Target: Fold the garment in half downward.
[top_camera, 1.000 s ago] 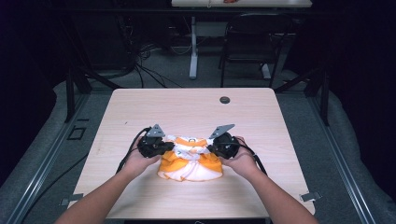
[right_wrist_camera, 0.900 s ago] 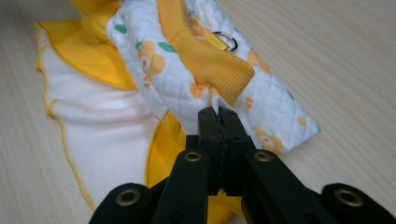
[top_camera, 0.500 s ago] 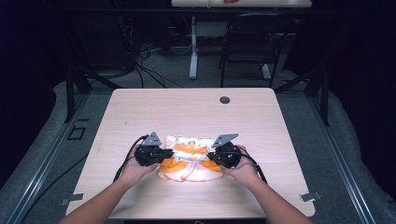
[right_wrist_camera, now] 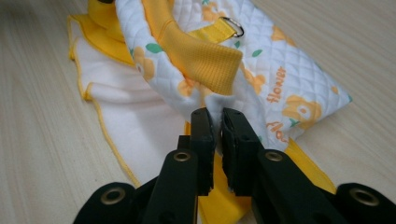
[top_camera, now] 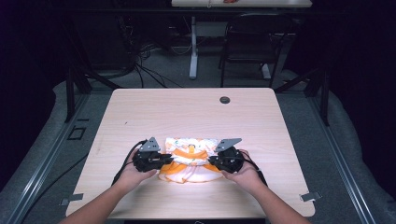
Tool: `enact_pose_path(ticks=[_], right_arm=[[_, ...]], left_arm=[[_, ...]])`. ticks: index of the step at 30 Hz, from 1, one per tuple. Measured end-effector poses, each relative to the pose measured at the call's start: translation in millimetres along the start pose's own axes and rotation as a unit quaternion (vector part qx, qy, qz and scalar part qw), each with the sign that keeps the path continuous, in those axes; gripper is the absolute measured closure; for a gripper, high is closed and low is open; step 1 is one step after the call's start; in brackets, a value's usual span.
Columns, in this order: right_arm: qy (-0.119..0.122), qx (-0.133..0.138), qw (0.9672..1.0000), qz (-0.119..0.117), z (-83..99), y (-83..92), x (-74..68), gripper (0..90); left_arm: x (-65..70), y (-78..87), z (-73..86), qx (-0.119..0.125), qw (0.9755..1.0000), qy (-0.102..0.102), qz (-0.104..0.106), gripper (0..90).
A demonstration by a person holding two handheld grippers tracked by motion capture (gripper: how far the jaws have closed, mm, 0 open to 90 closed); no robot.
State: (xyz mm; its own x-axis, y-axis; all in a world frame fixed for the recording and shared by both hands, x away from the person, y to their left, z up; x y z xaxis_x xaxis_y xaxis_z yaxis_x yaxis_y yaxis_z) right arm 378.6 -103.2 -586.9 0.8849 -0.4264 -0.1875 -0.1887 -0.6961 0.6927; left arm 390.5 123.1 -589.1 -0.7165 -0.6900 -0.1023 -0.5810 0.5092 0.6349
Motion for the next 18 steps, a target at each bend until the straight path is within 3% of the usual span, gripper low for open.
enact_pose_path(ticks=[8, 14, 16, 18], right_arm=[[-0.013, 0.028, 0.9995, 0.009, -17.4, 14.6, 10.5, 74.0], [-0.030, 0.026, 0.9989, 0.025, -26.3, 9.0, 25.7, 69.8], [-0.036, 0.025, 0.9988, 0.021, -27.3, 4.0, 28.9, 68.4], [-0.040, 0.020, 0.9988, 0.020, -27.0, -2.1, 30.5, 67.3]], left_arm=[[-16.6, 4.7, -22.9, 0.012, 0.9995, 0.023, -0.019, 68.7], [-32.9, -12.7, -28.0, -0.002, 0.9976, 0.056, -0.041, 64.2], [-35.6, -20.6, -25.5, -0.013, 0.9973, 0.056, -0.046, 62.9], [-35.5, -27.0, -22.5, -0.022, 0.9969, 0.063, -0.040, 61.7]])
Point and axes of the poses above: each handheld gripper's, and its own axes: y roughly backward along the jaws, z roughly out of its underside, x roughly to its right, the point moved 7 cm from there along -y, roughly forward along the jaws, and after that the axes turned 15 degrees about -z, right-handed, at the moved point
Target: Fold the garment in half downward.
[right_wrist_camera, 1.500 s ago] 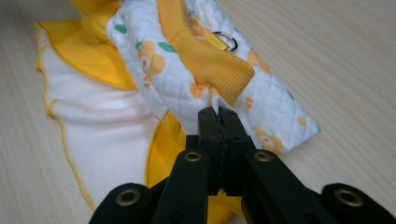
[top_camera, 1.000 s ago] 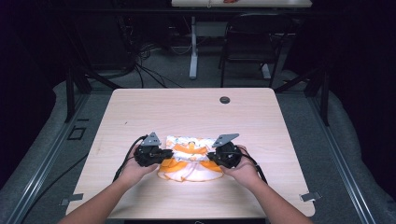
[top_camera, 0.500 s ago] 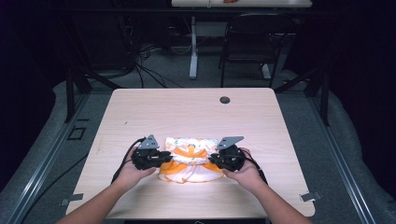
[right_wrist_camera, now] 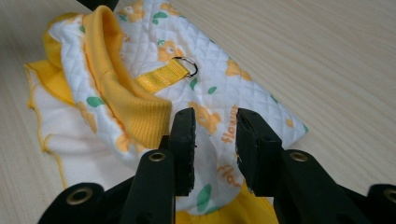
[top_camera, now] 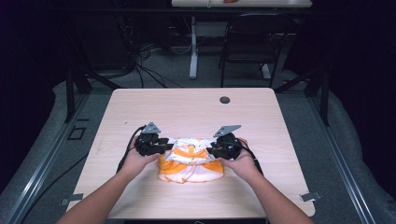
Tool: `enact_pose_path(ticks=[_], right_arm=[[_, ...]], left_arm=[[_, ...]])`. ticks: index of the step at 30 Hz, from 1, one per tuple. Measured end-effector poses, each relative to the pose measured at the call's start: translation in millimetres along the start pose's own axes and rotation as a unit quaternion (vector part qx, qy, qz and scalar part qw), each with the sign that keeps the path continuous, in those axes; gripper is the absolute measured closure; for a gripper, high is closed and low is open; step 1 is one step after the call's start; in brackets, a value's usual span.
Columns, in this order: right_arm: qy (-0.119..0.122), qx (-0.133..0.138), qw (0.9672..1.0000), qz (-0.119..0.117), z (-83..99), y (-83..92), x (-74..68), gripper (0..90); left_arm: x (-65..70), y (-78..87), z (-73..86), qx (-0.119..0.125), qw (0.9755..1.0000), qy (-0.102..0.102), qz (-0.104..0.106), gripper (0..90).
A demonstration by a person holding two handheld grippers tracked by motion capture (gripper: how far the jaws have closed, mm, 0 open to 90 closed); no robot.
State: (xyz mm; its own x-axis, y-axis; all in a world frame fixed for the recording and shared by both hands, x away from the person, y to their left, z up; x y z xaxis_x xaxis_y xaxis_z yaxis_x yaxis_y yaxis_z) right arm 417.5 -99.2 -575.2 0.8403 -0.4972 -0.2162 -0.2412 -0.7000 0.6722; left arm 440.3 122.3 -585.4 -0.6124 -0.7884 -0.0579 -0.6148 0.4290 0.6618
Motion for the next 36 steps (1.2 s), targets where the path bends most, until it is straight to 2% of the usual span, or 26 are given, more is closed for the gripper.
enact_pose_path(ticks=[4, 7, 11, 16, 22, 25, 30, 36], right_arm=[[0.002, -0.003, 1.0000, -0.006, 0.0, -7.4, -2.7, 66.0], [0.010, -0.005, 0.9998, -0.018, -0.2, -7.0, -9.6, 65.3], [0.021, -0.008, 0.9995, -0.022, 2.1, -3.6, -17.9, 65.3], [0.019, -0.014, 0.9993, -0.028, 12.9, -4.2, -23.4, 64.9], [0.017, -0.020, 0.9992, -0.032, 24.2, -6.0, -27.7, 63.9], [0.018, -0.022, 0.9990, -0.034, 27.5, -6.7, -29.4, 62.9], [0.018, -0.026, 0.9989, -0.034, 33.8, -9.1, -32.6, 61.3], [0.018, -0.034, 0.9986, -0.036, 41.3, -12.0, -34.3, 58.4]], left_arm=[[6.9, -3.9, 4.3, -0.001, 0.9998, 0.003, 0.017, 59.2], [14.7, -0.7, 6.9, -0.001, 0.9994, -0.007, 0.033, 58.5], [22.5, 6.1, 10.3, 0.002, 0.9989, -0.021, 0.041, 57.7], [28.0, 12.7, 17.1, 0.004, 0.9984, -0.036, 0.042, 55.8], [33.1, 15.9, 24.3, -0.005, 0.9978, -0.051, 0.041, 52.0], [36.2, 18.0, 26.9, -0.006, 0.9977, -0.053, 0.043, 49.9], [41.1, 16.1, 33.7, -0.012, 0.9967, -0.066, 0.045, 44.7], [41.8, 11.8, 39.6, -0.011, 0.9971, -0.060, 0.046, 41.4]])
Point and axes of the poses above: each handheld gripper's, and its own axes: y roughly backward along the jaws, z roughly out of its underside, x roughly to its right, the point moved 7 cm from there along -y, roughly forward along the jaws, and after that the axes turned 15 degrees about -z, right-handed, at the moved point
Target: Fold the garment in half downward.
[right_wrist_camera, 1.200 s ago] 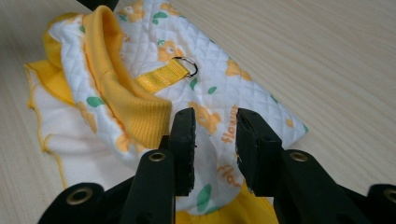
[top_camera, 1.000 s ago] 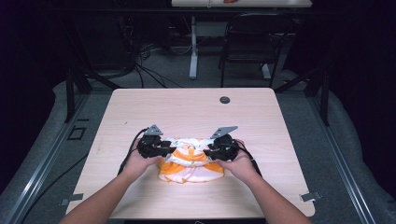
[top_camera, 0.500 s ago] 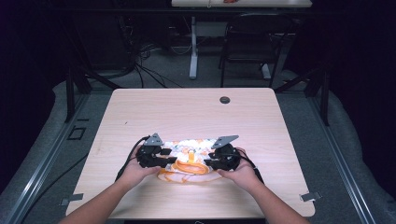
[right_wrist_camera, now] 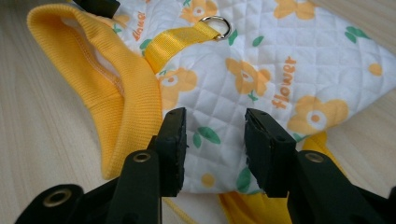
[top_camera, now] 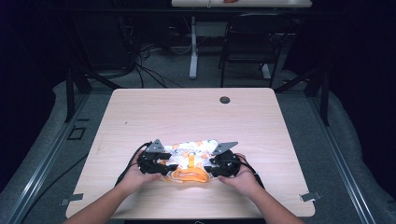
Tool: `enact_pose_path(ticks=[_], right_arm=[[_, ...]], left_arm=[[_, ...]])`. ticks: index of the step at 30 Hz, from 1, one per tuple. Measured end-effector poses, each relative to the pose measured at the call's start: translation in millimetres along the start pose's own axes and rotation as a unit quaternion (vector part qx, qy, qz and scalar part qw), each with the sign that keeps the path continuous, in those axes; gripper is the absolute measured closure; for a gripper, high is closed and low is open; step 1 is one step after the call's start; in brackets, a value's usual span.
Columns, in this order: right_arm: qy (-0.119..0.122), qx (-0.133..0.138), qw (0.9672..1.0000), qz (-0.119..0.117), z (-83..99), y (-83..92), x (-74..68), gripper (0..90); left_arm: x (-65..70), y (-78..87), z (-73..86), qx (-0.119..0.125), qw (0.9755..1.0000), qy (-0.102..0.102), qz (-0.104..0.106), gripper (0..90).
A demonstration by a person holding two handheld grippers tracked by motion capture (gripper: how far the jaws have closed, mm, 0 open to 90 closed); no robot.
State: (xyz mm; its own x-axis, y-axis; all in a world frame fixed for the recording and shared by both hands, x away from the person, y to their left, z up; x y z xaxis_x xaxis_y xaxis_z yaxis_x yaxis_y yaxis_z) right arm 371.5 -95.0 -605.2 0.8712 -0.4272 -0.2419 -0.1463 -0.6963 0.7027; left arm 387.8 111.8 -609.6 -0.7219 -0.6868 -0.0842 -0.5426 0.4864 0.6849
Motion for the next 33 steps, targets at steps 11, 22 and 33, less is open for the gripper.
enact_pose_path(ticks=[11, 22, 33], right_arm=[[0.010, -0.016, 0.9998, 0.001, 8.2, -5.2, -3.3, 57.6], [0.011, -0.014, 0.9998, 0.000, 10.4, -4.9, -6.1, 57.6], [0.005, -0.017, 0.9998, -0.002, 11.1, -6.5, -4.4, 57.8]], left_arm=[[5.6, 7.2, 2.3, 0.013, 0.9999, -0.007, -0.002, 41.8], [14.1, 12.2, 10.9, 0.013, 0.9999, 0.000, 0.011, 39.4], [15.2, 2.6, 15.8, 0.009, 0.9997, -0.023, -0.004, 39.1]])
Point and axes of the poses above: each handheld gripper's, and its own axes: y roughly backward along the jaws, z roughly out of its underside, x roughly to its right, the point moved 7 cm from there along -y, roughly forward along the jaws, and after that the axes turned 15 degrees about -z, right-handed, at the moved point
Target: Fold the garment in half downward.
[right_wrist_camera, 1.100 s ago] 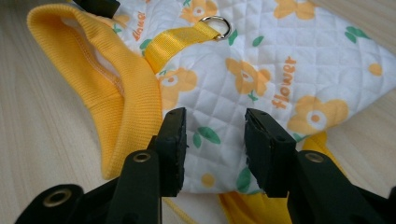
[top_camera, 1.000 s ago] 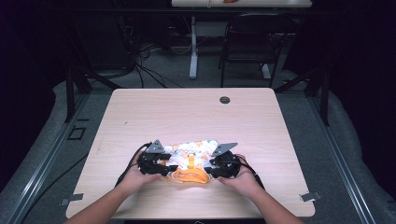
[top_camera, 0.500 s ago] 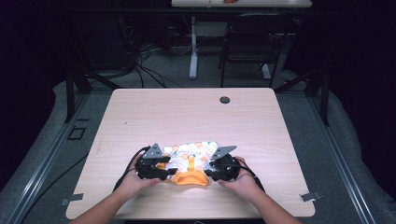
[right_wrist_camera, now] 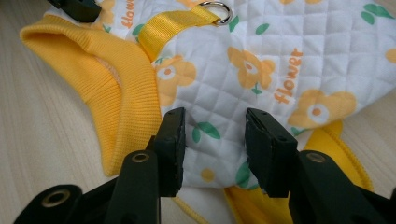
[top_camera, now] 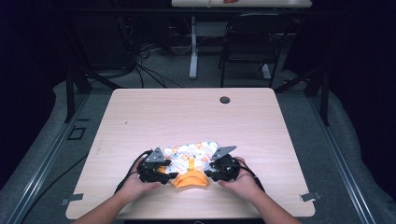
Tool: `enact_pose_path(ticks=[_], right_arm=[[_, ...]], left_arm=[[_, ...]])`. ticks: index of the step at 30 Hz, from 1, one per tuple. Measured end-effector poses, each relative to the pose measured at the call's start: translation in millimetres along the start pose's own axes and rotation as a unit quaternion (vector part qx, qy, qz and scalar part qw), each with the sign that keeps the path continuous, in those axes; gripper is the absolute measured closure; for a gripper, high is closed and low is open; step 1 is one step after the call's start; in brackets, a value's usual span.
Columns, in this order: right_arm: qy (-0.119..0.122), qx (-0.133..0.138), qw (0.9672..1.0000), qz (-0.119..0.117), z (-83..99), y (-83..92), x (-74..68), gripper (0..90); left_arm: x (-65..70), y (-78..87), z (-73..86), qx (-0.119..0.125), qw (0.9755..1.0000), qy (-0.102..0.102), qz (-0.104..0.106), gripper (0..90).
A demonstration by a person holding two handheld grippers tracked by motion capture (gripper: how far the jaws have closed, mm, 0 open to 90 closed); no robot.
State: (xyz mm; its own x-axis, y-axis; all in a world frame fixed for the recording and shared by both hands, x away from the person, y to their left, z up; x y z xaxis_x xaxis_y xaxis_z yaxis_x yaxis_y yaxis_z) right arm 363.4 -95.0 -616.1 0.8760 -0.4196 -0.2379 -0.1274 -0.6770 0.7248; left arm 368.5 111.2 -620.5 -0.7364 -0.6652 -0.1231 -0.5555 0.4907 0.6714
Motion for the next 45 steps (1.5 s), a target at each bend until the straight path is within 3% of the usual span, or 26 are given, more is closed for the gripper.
enact_pose_path(ticks=[8, 14, 22, 26, 36, 40, 43, 45], right_arm=[[-0.003, 0.002, 1.0000, 0.006, -4.5, -1.1, 9.2, 57.7], [-0.009, 0.001, 0.9999, 0.009, -10.1, -2.7, 17.5, 57.6], [-0.012, -0.005, 0.9998, 0.016, -16.1, -3.8, 28.2, 57.0], [-0.017, -0.004, 0.9997, 0.016, -19.2, -4.2, 34.2, 56.7], [-0.027, -0.005, 0.9993, 0.026, -26.0, -5.5, 46.8, 56.5], [-0.039, 0.012, 0.9989, 0.023, -28.4, -6.3, 52.1, 56.6], [-0.051, 0.024, 0.9981, 0.023, -30.2, -5.1, 53.4, 56.7], [-0.048, 0.034, 0.9979, 0.027, -33.2, -1.6, 51.9, 56.7]], left_arm=[[-10.0, -9.6, -7.5, -0.004, 0.9999, 0.007, -0.013, 39.3], [-16.7, -14.7, -10.3, 0.003, 0.9996, 0.024, -0.016, 39.5], [-24.4, -21.6, -16.9, -0.006, 0.9995, 0.021, -0.025, 40.3], [-28.3, -25.0, -18.5, -0.002, 0.9992, 0.032, -0.025, 40.4], [-39.1, -34.5, -25.5, -0.001, 0.9985, 0.040, -0.038, 40.5], [-44.1, -36.9, -26.4, 0.008, 0.9979, 0.051, -0.041, 40.4], [-45.3, -34.9, -28.9, 0.014, 0.9966, 0.070, -0.040, 40.7], [-46.5, -30.7, -32.3, 0.021, 0.9961, 0.075, -0.043, 41.7]])
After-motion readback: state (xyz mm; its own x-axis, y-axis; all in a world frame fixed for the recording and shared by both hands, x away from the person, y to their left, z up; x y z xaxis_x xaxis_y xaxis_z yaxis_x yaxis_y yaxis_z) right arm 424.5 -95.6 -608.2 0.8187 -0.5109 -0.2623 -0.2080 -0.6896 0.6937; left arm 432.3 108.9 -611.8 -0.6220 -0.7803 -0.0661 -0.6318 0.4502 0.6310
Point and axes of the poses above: each handheld gripper's, and its own axes: y roughly backward along the jaws, z roughly out of its underside, x roughly to its right, the point moved 7 cm from there along -y, roughly forward along the jaws, and after that the axes turned 15 degrees about -z, right-handed, at the moved point
